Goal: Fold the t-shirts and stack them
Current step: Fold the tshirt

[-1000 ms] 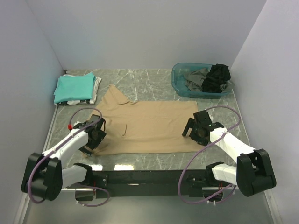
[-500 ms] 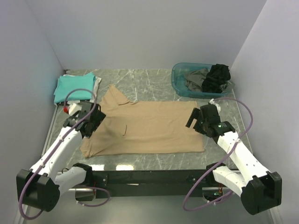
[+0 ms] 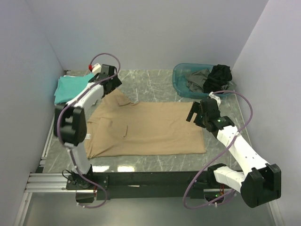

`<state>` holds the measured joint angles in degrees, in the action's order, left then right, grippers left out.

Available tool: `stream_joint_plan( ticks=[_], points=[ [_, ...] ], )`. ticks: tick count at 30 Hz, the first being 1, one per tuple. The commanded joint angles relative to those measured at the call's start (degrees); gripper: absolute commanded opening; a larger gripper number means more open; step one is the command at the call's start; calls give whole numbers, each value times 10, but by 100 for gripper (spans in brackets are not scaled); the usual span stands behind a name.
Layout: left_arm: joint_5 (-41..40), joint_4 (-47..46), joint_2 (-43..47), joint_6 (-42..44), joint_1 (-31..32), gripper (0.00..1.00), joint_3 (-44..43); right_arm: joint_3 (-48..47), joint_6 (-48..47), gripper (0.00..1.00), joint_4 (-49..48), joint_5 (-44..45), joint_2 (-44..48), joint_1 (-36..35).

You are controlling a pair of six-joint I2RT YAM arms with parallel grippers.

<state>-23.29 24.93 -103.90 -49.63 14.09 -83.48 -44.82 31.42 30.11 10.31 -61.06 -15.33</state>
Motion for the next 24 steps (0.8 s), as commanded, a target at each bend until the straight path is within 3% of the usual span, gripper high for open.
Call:
stream_joint_plan(
  ticks=[1,6,11,14,16,24],
  points=[
    [24,-9,-91,69,-27,98,-103,-26,-24,100,-28,11,-15,7],
    [11,-7,-234,130,-40,95,-251,-27,-33,100,-35,8,-43,9],
    [1,2,-318,167,-50,81,-345,-24,-36,100,-42,4,-63,15],
    [31,-20,-336,175,-56,78,-345,-25,-38,100,-42,3,-72,20],
    [45,-28,-339,173,-58,70,-341,-25,-39,100,-42,3,-79,21],
    [58,-26,-315,156,-58,62,-283,-25,-41,100,-42,6,-89,29]
  ],
)
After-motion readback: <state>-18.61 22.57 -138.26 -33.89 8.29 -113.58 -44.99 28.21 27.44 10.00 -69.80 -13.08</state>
